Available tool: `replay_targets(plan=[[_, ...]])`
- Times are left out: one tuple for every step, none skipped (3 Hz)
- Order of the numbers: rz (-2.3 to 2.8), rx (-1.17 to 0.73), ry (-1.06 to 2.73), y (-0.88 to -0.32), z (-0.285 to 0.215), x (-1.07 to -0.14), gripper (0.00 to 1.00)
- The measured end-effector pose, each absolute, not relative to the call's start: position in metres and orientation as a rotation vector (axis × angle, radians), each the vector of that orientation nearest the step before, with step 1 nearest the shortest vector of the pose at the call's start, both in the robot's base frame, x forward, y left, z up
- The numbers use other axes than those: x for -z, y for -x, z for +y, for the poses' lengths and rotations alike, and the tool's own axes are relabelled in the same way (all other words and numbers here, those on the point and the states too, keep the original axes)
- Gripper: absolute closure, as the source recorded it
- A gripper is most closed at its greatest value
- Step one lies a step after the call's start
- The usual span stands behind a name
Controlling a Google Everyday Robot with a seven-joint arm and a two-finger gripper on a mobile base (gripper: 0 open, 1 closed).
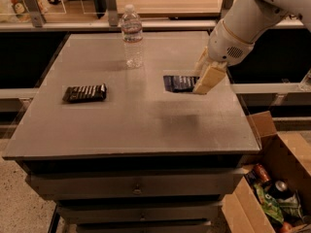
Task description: Pick rxbar blueberry
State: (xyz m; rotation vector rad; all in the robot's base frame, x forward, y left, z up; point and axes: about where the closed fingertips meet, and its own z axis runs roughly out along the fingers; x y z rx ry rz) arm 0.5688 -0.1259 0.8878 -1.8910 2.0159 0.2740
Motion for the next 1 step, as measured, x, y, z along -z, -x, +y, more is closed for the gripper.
replay_targets(plan=[[2.016,-0.274,1.891,-0.5688,-0.1258,-0.8878,1.0]])
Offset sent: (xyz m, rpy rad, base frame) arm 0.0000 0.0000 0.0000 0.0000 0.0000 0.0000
